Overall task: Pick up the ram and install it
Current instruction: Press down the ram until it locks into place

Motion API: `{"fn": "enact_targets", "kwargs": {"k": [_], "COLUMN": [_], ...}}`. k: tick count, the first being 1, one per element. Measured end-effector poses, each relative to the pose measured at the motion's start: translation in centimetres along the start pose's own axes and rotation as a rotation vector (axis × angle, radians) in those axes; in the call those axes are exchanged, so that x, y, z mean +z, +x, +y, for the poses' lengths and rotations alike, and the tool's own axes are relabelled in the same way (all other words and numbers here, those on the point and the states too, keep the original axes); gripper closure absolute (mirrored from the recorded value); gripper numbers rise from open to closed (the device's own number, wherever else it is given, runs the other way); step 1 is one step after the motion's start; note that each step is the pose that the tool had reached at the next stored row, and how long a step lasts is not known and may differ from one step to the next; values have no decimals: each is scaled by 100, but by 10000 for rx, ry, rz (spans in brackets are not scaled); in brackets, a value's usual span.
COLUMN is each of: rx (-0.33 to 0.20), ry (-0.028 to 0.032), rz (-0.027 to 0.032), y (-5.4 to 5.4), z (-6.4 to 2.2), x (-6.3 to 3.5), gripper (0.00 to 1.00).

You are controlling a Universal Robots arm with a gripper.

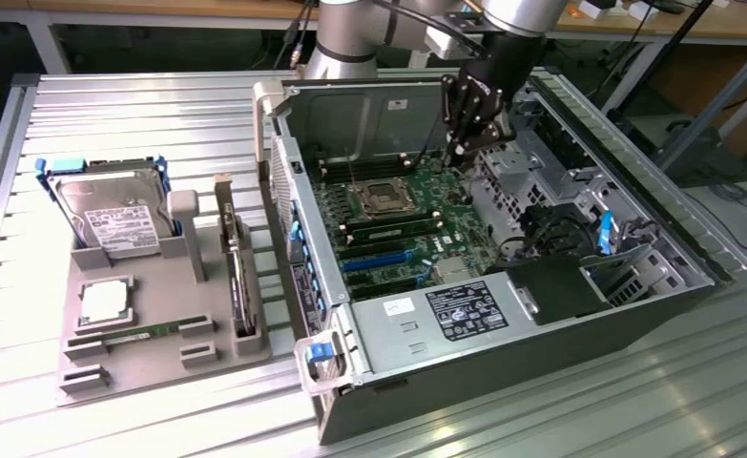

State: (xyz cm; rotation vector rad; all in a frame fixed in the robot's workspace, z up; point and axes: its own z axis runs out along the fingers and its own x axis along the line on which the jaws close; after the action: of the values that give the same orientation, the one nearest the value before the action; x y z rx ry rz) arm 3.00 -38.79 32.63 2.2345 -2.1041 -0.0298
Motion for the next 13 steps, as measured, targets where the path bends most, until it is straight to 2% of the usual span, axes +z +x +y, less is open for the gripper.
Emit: {"fn": "enact_targets", "kwargs": {"k": [9, 13], "rx": [15, 609], "ry": [-49, -72], "rz": [-2, -30], "y": [0, -1], "z": [0, 0], "x": [-1, -1], "gripper": [89, 89]}}
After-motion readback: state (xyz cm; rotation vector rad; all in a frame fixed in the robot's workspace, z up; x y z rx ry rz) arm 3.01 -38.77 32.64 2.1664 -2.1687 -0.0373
